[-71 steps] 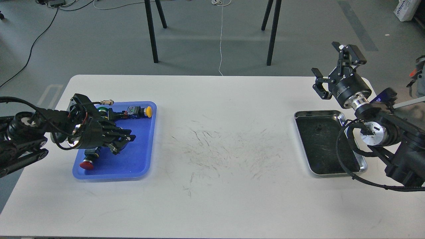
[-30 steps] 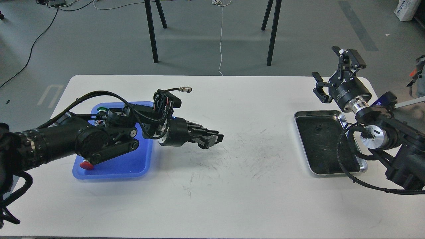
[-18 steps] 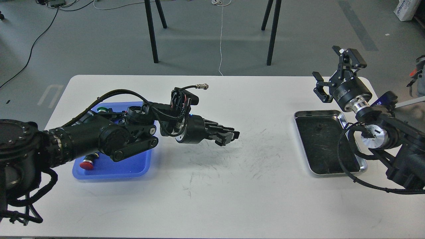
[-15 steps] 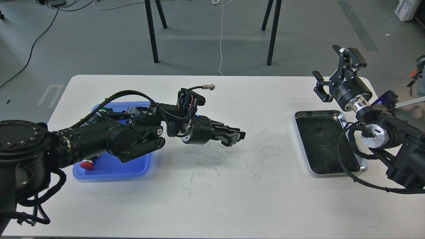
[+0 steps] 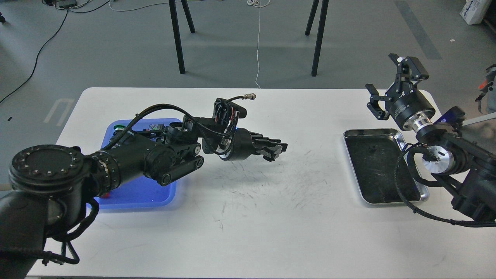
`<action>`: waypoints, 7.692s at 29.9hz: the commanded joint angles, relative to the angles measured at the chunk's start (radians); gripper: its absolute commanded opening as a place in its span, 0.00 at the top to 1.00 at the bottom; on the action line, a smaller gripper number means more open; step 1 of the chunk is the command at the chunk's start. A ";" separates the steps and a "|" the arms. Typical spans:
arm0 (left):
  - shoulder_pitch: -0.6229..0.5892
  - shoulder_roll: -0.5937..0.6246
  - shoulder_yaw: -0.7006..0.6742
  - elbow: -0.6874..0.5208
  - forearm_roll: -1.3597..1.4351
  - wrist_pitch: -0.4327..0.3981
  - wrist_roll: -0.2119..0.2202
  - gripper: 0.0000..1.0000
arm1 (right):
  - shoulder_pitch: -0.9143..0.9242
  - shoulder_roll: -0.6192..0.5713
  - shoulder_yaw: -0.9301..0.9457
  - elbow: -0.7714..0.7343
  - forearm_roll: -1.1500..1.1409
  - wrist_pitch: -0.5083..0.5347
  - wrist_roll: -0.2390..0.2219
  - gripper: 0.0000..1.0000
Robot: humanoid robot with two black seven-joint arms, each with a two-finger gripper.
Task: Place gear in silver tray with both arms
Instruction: 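Carry the gear with the left gripper out toward the table centre, then release the gear on the table and raise the left arm away, then reach the right gripper toward the black gear on the table, then lower the right gripper and close it around the black gear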
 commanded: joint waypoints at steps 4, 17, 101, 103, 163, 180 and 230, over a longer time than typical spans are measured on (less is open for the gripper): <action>0.002 0.000 0.011 0.035 0.005 0.006 0.000 0.75 | 0.004 0.000 0.000 0.000 0.000 0.002 0.000 0.02; 0.020 0.000 0.016 0.032 0.011 0.006 0.000 0.74 | 0.001 0.002 -0.002 0.000 -0.002 0.002 0.000 0.02; -0.121 0.000 -0.107 0.049 -0.679 0.009 0.000 0.00 | 0.013 0.009 -0.114 -0.009 -0.308 0.014 0.003 0.02; -0.121 0.000 -0.131 0.050 -0.728 0.011 0.000 0.00 | 0.016 0.012 -0.114 -0.003 -0.384 0.014 0.003 0.02; 0.085 0.116 -0.345 0.096 -0.999 -0.043 0.000 0.00 | 0.109 -0.138 -0.276 0.380 -1.433 0.005 0.016 0.01; 0.095 0.113 -0.343 0.063 -0.983 -0.043 0.000 0.00 | 0.159 -0.126 -0.359 0.411 -1.777 -0.109 0.016 0.01; 0.114 0.099 -0.343 0.061 -0.954 -0.038 0.000 0.00 | 0.280 0.143 -0.566 0.152 -2.133 -0.402 0.016 0.02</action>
